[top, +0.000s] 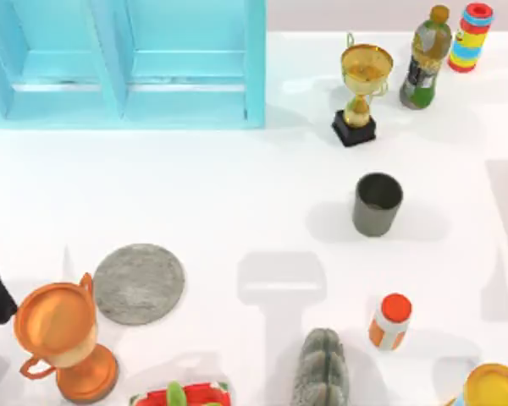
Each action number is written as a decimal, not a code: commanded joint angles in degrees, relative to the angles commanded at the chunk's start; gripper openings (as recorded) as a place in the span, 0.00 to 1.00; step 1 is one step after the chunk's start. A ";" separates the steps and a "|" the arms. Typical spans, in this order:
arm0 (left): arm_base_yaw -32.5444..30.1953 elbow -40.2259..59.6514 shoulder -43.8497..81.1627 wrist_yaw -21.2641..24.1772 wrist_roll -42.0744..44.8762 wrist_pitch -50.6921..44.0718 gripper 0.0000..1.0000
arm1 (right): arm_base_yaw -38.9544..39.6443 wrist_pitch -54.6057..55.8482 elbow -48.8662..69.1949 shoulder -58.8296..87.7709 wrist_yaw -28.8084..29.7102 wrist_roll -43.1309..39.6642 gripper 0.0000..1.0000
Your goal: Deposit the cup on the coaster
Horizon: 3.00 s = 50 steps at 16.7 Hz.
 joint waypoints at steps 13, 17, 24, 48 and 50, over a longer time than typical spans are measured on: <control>-3.51 34.63 38.07 -1.27 -33.93 -21.26 1.00 | 0.00 0.00 0.00 0.00 0.00 0.00 1.00; -7.73 57.13 65.30 -0.54 -55.94 -34.97 1.00 | 0.00 0.00 0.00 0.00 0.00 0.00 1.00; -18.82 96.93 107.51 3.64 -92.85 -58.60 1.00 | 0.00 0.00 0.00 0.00 0.00 0.00 1.00; -44.23 149.70 147.28 12.94 -133.46 -80.79 1.00 | 0.00 0.00 0.00 0.00 0.00 0.00 1.00; -44.74 146.09 147.86 12.85 -133.95 -76.40 1.00 | 0.00 0.00 0.00 0.00 0.00 0.00 1.00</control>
